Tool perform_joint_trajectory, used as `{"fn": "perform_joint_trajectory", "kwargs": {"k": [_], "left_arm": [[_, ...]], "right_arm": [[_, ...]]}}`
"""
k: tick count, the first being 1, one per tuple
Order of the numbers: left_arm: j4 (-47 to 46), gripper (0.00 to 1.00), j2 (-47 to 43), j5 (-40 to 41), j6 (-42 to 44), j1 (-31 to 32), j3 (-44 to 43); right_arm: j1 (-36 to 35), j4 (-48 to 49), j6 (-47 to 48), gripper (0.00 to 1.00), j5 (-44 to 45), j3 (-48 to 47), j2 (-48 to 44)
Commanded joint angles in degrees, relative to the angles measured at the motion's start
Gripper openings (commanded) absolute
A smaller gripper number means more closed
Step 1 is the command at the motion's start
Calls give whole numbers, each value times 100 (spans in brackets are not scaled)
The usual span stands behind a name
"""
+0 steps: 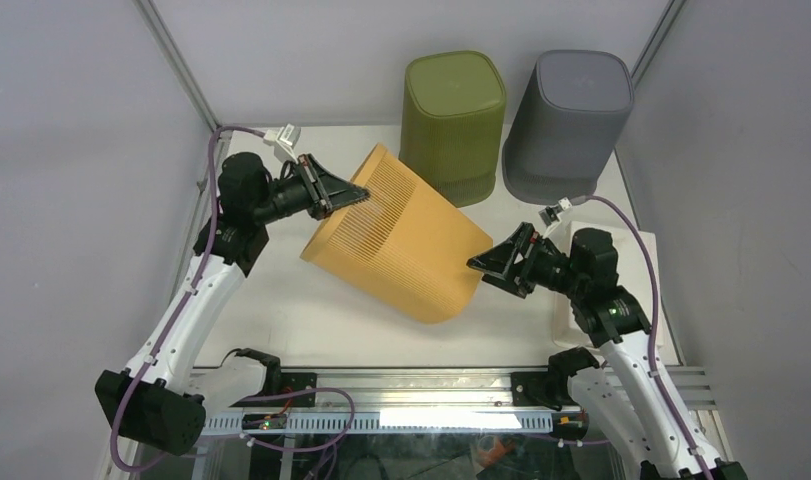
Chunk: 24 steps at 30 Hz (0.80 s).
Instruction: Turn the large container upside down
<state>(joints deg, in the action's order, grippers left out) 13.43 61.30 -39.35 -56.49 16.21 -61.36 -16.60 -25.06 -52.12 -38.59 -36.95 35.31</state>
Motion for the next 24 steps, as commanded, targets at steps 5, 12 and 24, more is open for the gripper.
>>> {"fn": "perform_joint_trajectory", "kwargs": {"k": [5,12,24], "left_arm": [[-1856,0,-266,-69,-1153,94,822],[-1602,0,-66,102,-785,98,1127],[657,52,868,311,1441,88,488]], "right_arm": [[6,163,-322,98,-237,129,-227],[7,-20,-319,98,62,171,-357],[8,487,-437,98,-130,36,43]]}}
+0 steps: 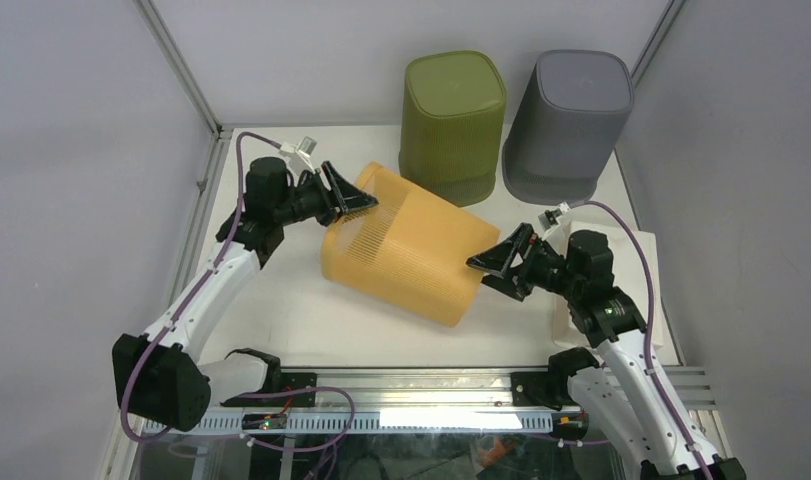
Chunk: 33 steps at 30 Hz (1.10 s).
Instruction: Turn the large container upside down
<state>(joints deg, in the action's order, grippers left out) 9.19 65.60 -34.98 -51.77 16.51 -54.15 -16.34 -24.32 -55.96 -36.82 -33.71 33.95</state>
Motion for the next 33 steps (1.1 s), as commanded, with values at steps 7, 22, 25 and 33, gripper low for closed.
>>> {"fn": "perform_joint_trajectory", "kwargs": {"k": [7,22,25,33], "left_arm": [[2369,79,749,822,2027,68,-1083],[3733,87,548,2370,2787,75,-2942],[3775,85,530,2651,2788,115,-2803],[3937,84,663,3570,2847,585,-2485]], "right_arm": [[-19,242,245,98,-326,-961,458],[-19,44,495,98,-71,-1000,572],[-20,-5,495,98,-38,-863,540],[-19,150,125,97,470,-297,30]]}}
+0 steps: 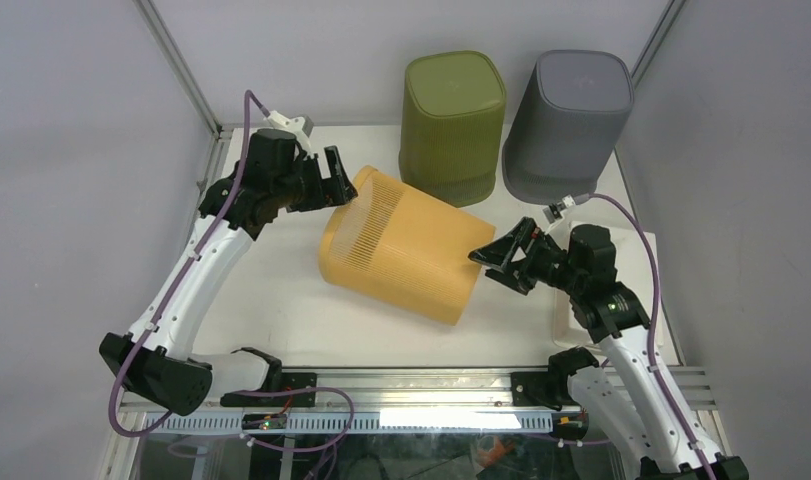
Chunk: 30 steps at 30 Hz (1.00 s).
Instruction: Turn the large container upside down
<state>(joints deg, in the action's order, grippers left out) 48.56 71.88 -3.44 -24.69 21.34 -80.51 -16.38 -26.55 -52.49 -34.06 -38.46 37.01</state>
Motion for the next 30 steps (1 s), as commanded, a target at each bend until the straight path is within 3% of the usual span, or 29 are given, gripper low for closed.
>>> {"fn": "perform_joint_trajectory", "kwargs": {"k": [1,15,25,30], "left_arm": [[4,84,71,445,151,111,201],[-140,82,120,923,207,127,845],[-350,82,348,725,285,124,1239],[-489,82,408,599,280,125,1325]], "right_arm": [[-19,400,-267,97,192,225,-277],[-23,1185,-497,96,-282,334,119],[-30,1529,-729,95,-669,-289,210],[-75,2346,-1311,95,-748,-391,106]]}}
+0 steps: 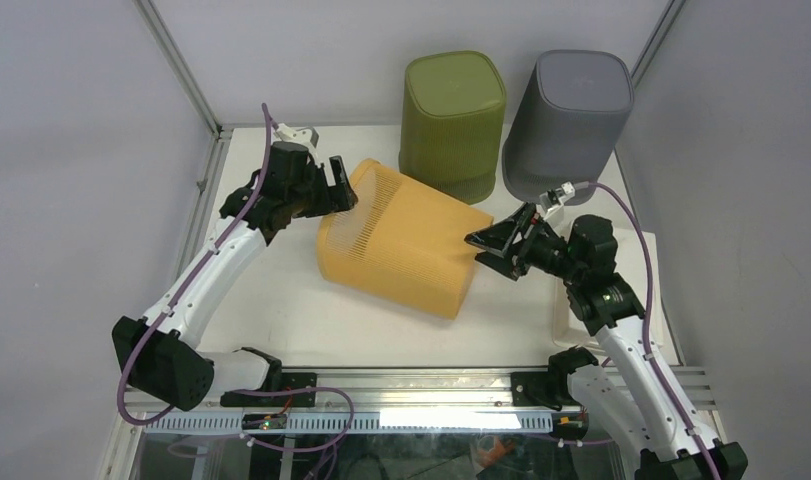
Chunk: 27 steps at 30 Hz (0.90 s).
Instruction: Turn the large container upside down
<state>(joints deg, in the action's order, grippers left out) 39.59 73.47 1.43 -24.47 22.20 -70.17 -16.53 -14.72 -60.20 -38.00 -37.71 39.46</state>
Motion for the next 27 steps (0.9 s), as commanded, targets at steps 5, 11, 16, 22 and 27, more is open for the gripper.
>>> {"fn": "perform_joint_trajectory", "kwargs": {"k": [5,11,16,22,27], "left_arm": [[296,82,297,10,223,52,337],[75,81,473,-169,90,241,321],[75,81,433,-59,99,286,375],[81,81,405,-22,117,292,408],[75,81,463,-28,110,286,395]], "right_arm": [[-126,1559,-650,96,-548,-902,5],[-279,1253,-368,96,-409,-1401,219],[-272,-694,6,96,799,-1236,-68],[-276,-1422,-185,94,1288,-504,-281],[-316,-1083,-286,93,1118,-214,-298]]}}
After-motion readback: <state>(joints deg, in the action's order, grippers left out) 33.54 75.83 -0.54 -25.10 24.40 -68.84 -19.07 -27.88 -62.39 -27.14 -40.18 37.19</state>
